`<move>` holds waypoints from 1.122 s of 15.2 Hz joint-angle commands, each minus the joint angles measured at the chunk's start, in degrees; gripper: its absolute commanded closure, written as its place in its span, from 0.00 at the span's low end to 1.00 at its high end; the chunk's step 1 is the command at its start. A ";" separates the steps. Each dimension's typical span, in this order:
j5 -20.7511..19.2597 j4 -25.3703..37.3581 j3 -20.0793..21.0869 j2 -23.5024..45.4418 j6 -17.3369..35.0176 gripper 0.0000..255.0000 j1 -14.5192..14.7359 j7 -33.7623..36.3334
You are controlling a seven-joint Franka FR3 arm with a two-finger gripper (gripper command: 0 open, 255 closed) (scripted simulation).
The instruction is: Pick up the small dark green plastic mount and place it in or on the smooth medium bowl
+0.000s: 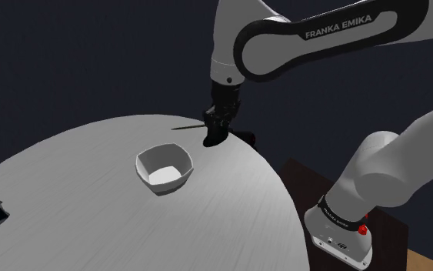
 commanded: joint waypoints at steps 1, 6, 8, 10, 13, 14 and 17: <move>-0.75 4.14 1.91 4.25 0.16 1.00 0.15 2.75; -4.40 15.22 5.73 14.80 -0.72 1.00 0.71 9.40; -6.39 20.14 6.93 19.25 -1.55 1.00 1.32 12.14; -8.60 25.40 7.93 23.85 -2.69 1.00 2.21 14.84; -11.01 30.43 8.51 28.71 -3.43 1.00 3.60 17.47; -11.11 29.85 8.46 28.89 -2.70 1.00 3.64 17.53; -11.46 28.22 8.39 29.49 -0.54 1.00 3.71 17.77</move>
